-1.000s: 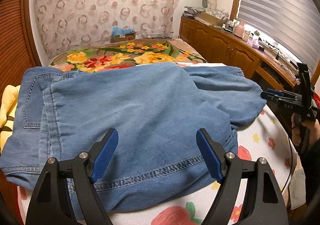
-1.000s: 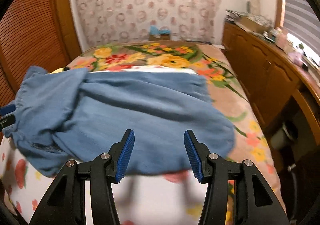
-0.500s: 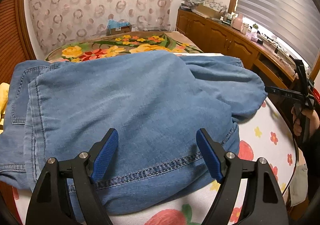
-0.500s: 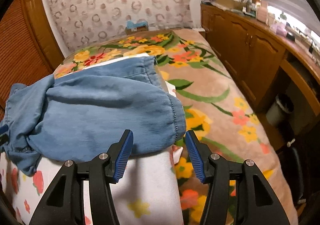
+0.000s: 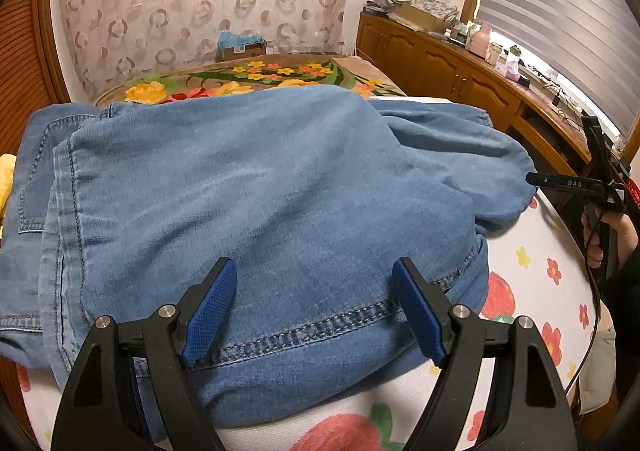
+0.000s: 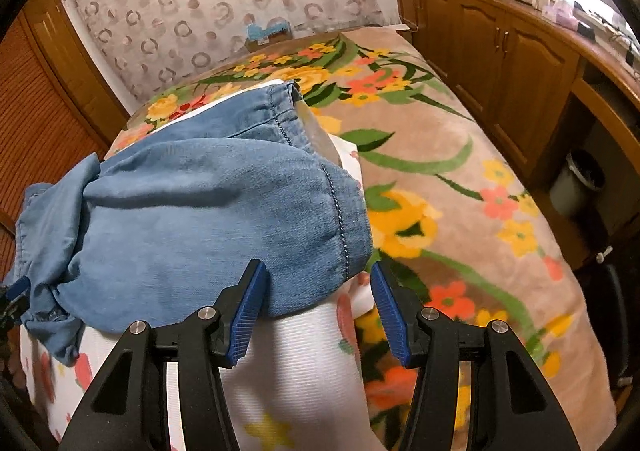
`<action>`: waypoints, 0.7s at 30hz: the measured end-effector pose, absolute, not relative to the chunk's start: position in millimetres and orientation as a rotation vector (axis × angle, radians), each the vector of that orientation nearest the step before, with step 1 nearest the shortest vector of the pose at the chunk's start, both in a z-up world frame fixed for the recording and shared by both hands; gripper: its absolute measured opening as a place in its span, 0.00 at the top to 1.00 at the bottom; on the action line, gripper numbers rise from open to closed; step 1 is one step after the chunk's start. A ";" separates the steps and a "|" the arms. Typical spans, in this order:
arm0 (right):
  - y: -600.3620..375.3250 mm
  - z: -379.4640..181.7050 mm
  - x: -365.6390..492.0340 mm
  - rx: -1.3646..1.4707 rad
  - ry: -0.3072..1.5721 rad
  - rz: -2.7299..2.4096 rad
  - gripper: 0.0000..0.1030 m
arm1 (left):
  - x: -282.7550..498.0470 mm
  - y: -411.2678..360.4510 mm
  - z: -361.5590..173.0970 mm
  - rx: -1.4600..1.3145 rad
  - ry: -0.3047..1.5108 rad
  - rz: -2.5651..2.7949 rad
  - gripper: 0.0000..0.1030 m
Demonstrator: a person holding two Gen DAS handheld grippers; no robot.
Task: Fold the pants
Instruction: 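Move the right gripper to the other leg cuff and grasp it, then lift the held leg over the jeans with the right gripper and release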
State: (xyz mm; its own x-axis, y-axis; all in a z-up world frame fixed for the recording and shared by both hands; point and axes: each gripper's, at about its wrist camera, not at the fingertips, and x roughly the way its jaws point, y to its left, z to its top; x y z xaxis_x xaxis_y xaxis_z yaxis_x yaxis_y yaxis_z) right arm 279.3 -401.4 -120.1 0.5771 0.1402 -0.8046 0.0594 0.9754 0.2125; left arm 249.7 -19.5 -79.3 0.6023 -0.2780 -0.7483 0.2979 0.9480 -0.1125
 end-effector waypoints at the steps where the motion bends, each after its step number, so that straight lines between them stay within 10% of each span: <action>1: -400.9 -121.3 279.6 0.235 0.961 0.057 0.46 | 249.9 -19.2 -79.4 0.025 0.861 -0.333 0.22; 9: -398.7 -112.1 269.5 0.246 0.914 0.075 0.92 | 245.7 -15.7 -78.1 0.019 0.852 -0.329 0.22; 21: -369.9 -51.4 233.3 0.189 0.701 0.171 0.94 | 231.0 -5.1 -63.4 -0.003 0.810 -0.315 0.22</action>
State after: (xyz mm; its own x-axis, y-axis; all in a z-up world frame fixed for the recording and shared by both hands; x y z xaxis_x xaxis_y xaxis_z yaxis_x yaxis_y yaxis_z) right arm 233.3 -369.9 -51.4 0.7518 0.2189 -0.6220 -0.0925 0.9690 0.2291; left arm 231.0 -5.1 -63.4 0.6458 -0.2780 -0.7111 0.2755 0.9535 -0.1226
